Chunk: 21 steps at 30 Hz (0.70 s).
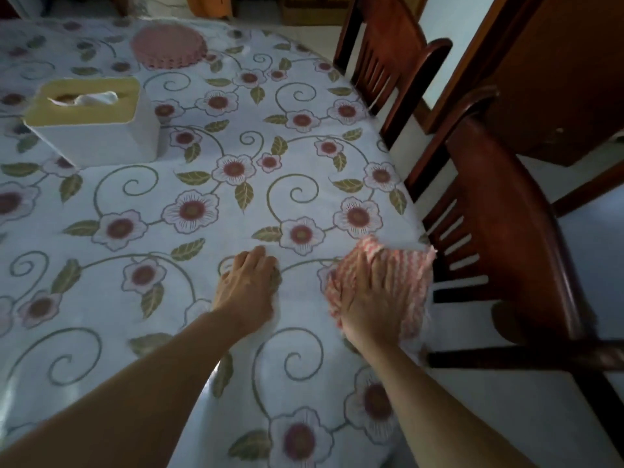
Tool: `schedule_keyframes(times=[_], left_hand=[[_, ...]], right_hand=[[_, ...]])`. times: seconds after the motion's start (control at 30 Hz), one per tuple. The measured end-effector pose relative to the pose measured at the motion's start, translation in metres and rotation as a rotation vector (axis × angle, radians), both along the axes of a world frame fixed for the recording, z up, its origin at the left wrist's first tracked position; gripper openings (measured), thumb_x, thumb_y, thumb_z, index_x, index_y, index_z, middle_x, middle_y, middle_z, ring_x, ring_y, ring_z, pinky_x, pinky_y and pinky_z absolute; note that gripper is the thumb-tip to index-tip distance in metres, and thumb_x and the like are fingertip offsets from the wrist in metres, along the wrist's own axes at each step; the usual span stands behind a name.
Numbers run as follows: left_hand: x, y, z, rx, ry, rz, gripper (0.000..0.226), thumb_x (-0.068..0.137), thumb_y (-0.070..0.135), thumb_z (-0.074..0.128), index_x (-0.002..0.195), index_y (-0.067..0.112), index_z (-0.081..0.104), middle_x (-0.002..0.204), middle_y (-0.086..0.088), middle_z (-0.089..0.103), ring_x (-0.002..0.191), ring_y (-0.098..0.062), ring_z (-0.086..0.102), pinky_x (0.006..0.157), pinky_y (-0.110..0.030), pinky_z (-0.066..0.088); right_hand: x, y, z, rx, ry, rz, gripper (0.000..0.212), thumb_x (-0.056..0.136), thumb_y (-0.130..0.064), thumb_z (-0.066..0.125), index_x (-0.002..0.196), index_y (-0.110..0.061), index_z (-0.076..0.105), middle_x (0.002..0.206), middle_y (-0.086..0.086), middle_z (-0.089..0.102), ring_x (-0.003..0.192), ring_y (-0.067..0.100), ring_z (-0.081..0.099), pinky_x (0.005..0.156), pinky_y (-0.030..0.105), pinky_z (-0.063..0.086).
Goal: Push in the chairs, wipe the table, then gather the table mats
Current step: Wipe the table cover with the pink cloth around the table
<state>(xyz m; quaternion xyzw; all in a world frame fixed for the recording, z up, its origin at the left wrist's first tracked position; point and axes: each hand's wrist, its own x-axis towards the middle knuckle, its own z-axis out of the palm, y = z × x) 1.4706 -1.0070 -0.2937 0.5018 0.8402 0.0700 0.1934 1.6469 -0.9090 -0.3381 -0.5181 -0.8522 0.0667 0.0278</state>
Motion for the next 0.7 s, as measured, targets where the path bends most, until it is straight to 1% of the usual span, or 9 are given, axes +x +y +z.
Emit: schedule_keyframes(times=[0.1, 0.17, 0.23, 0.3, 0.37, 0.43, 0.47, 0.57, 0.7], left_hand=[[0.019, -0.029, 0.008, -0.063, -0.036, -0.011, 0.054, 0.086, 0.015, 0.048, 0.138, 0.02, 0.034, 0.147, 0.001, 0.025, 0.132, -0.023, 0.024, 0.098, -0.042, 0.041], [0.031, -0.045, 0.013, -0.129, -0.03, -0.028, 0.058, 0.085, 0.013, 0.048, 0.14, 0.02, 0.031, 0.15, 0.003, 0.023, 0.134, -0.023, 0.023, 0.099, -0.041, 0.041], [0.041, -0.055, 0.018, -0.17, -0.025, -0.042, 0.058, 0.085, 0.012, 0.048, 0.14, 0.02, 0.032, 0.149, 0.003, 0.025, 0.133, -0.025, 0.027, 0.098, -0.043, 0.042], [0.047, -0.061, 0.025, -0.176, -0.026, -0.033, 0.059, 0.083, 0.011, 0.048, 0.14, 0.02, 0.033, 0.148, 0.002, 0.028, 0.131, -0.027, 0.031, 0.099, -0.045, 0.041], [0.053, -0.062, 0.035, -0.165, -0.031, -0.02, 0.056, 0.083, 0.009, 0.048, 0.137, 0.019, 0.037, 0.145, 0.0, 0.033, 0.129, -0.027, 0.035, 0.099, -0.043, 0.04], [0.056, -0.059, 0.046, -0.159, -0.026, -0.01, 0.052, 0.084, 0.01, 0.048, 0.134, 0.019, 0.038, 0.142, -0.001, 0.034, 0.128, -0.026, 0.036, 0.097, -0.042, 0.039], [0.056, -0.057, 0.052, -0.156, -0.028, 0.004, 0.051, 0.085, 0.011, 0.049, 0.134, 0.019, 0.038, 0.141, -0.001, 0.034, 0.127, -0.026, 0.036, 0.096, -0.043, 0.04], [0.052, -0.045, 0.07, -0.105, -0.037, 0.067, 0.049, 0.084, 0.014, 0.052, 0.131, 0.018, 0.042, 0.138, -0.003, 0.039, 0.124, -0.027, 0.04, 0.096, -0.044, 0.043], [0.047, -0.016, 0.105, -0.032, 0.022, 0.162, 0.052, 0.085, 0.018, 0.057, 0.135, 0.015, 0.041, 0.141, -0.005, 0.04, 0.126, -0.027, 0.041, 0.1, -0.041, 0.04]], right_hand=[[0.015, -0.057, 0.007, -0.092, 0.049, 0.095, 0.085, 0.06, -0.027, 0.079, 0.135, -0.001, 0.048, 0.136, 0.021, 0.052, 0.124, 0.036, 0.052, 0.1, 0.049, 0.045], [0.025, -0.086, 0.009, -0.124, 0.122, 0.137, 0.086, 0.048, -0.014, 0.088, 0.128, -0.005, 0.057, 0.128, 0.016, 0.06, 0.116, 0.03, 0.059, 0.092, 0.042, 0.052], [0.029, -0.107, 0.026, -0.25, 0.278, 0.133, 0.06, 0.064, -0.006, 0.081, 0.121, -0.011, 0.063, 0.116, 0.009, 0.067, 0.102, 0.016, 0.066, 0.081, 0.033, 0.057], [0.029, -0.114, 0.047, -0.417, 0.374, 0.102, 0.019, 0.092, -0.01, 0.057, 0.107, -0.014, 0.067, 0.088, -0.004, 0.066, 0.073, -0.008, 0.062, 0.06, 0.016, 0.051], [0.031, -0.11, 0.06, -0.501, 0.411, 0.099, 0.023, 0.096, -0.013, 0.047, 0.101, -0.019, 0.069, 0.084, -0.009, 0.063, 0.064, -0.004, 0.059, 0.055, 0.007, 0.043], [0.031, -0.101, 0.076, -0.555, 0.47, 0.099, 0.023, 0.092, -0.017, 0.048, 0.099, -0.023, 0.069, 0.092, -0.005, 0.067, 0.074, 0.007, 0.063, 0.064, 0.02, 0.052], [0.031, -0.094, 0.088, -0.583, 0.521, 0.093, 0.021, 0.091, -0.014, 0.049, 0.096, -0.018, 0.069, 0.088, -0.002, 0.067, 0.07, 0.01, 0.063, 0.061, 0.024, 0.052], [0.034, -0.061, 0.126, -0.598, 0.622, 0.088, 0.02, 0.091, 0.0, 0.046, 0.092, -0.003, 0.066, 0.077, -0.001, 0.063, 0.058, 0.002, 0.059, 0.05, 0.017, 0.048], [0.039, -0.005, 0.169, -0.627, 0.643, 0.12, 0.019, 0.088, -0.004, 0.049, 0.087, -0.007, 0.068, 0.094, 0.006, 0.069, 0.077, 0.022, 0.067, 0.06, 0.035, 0.052]])
